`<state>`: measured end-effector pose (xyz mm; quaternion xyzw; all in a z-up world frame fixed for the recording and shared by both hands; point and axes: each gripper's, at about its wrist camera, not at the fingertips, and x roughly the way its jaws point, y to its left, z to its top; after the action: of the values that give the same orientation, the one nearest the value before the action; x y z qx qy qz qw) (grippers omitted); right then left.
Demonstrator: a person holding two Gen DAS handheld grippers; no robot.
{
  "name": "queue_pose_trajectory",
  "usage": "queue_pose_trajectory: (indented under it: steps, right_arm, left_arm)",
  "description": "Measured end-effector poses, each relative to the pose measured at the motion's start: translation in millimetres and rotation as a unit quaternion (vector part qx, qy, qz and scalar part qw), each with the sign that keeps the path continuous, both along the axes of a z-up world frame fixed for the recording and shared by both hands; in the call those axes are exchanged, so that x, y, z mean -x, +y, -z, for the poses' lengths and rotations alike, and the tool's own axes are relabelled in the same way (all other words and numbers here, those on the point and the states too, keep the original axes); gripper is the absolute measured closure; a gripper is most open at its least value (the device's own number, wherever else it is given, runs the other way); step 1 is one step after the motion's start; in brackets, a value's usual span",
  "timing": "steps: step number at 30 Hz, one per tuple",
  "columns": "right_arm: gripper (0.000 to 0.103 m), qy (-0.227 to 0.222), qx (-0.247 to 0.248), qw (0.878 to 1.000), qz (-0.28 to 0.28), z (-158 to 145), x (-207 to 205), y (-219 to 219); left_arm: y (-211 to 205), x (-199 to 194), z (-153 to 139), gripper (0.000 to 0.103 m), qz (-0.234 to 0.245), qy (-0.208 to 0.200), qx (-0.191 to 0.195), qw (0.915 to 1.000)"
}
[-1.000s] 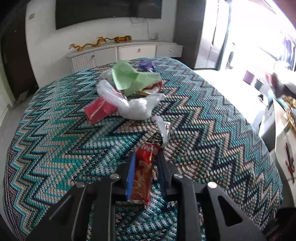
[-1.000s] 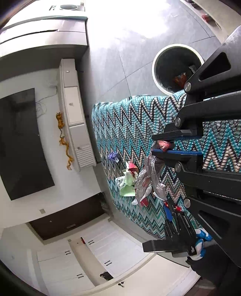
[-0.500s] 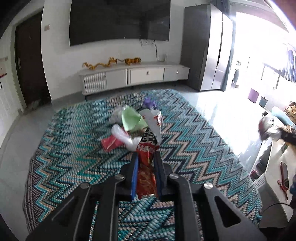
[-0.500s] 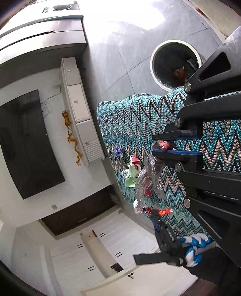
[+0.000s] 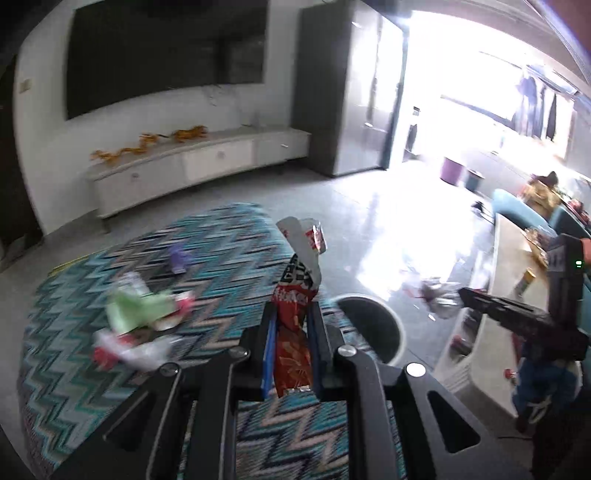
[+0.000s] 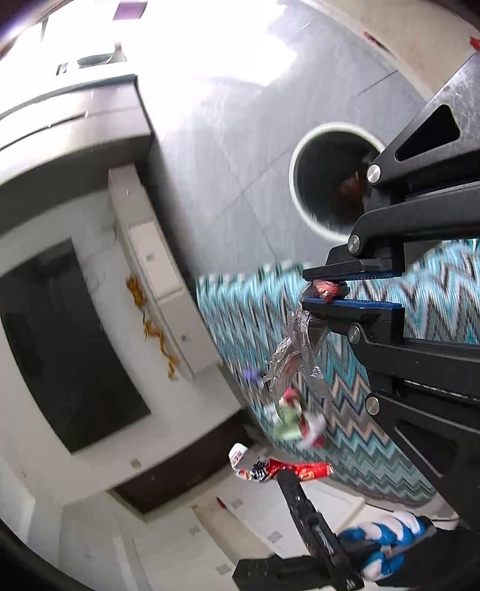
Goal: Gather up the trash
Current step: 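Carry both items over the trash bin and open both grippers, then move both open grippers back toward the trash on the blanket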
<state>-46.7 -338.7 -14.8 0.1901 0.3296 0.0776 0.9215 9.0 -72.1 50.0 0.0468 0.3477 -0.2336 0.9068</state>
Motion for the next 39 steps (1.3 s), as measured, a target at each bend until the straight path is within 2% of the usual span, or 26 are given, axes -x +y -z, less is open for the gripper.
queue_pose_trajectory:
  steps: [6,12,17,22,23,26,28,31,33,39]
  right_arm:
    - [0.094,0.039,0.013,0.998,0.044,22.6,-28.4,-35.7]
    - [0.093,0.08,0.025,0.994,0.073,48.2,-61.5,-58.5]
    - [0.091,0.121,0.021,0.989,0.086,78.9,-90.6,-71.5]
    - [0.091,0.161,0.017,0.982,0.096,111.8,-118.2,-76.2]
    - [0.087,0.17,0.012,0.98,0.099,120.0,-123.1,-78.5]
    - [0.063,0.187,0.001,0.975,0.118,139.6,-133.9,-85.8]
    - [0.061,0.197,-0.003,0.973,0.125,147.4,-137.1,-88.6]
    - [0.061,0.201,-0.009,0.972,0.125,152.8,-134.7,-90.2]
    - [0.061,0.196,-0.012,0.973,0.12,149.7,-132.0,-88.2]
    - [0.061,0.168,-0.017,0.979,0.115,124.9,-115.3,-76.5]
  left_arm:
    - [-78.7,-41.0,25.3,0.088,0.057,0.038,-0.001,0.9976]
    - [-135.9,-83.7,63.6,0.088,0.078,0.091,0.007,0.9928]
    - [-175.9,-117.6,101.0,0.085,0.094,0.138,0.005,0.986]
    - [-195.2,-144.2,129.7,0.083,0.095,0.175,0.029,0.9795]
    - [-199.1,-148.4,134.0,0.081,0.095,0.181,0.032,0.9783]
    - [-209.8,-161.7,150.7,0.08,0.095,0.199,0.032,0.9749]
    - [-211.5,-166.6,156.4,0.074,0.092,0.209,0.038,0.9727]
    - [-207.6,-169.5,159.4,0.072,0.089,0.215,0.046,0.9714]
    - [-201.1,-165.6,153.8,0.072,0.086,0.206,0.048,0.9735]
    - [-189.1,-136.1,119.4,0.072,0.089,0.151,0.042,0.9836]
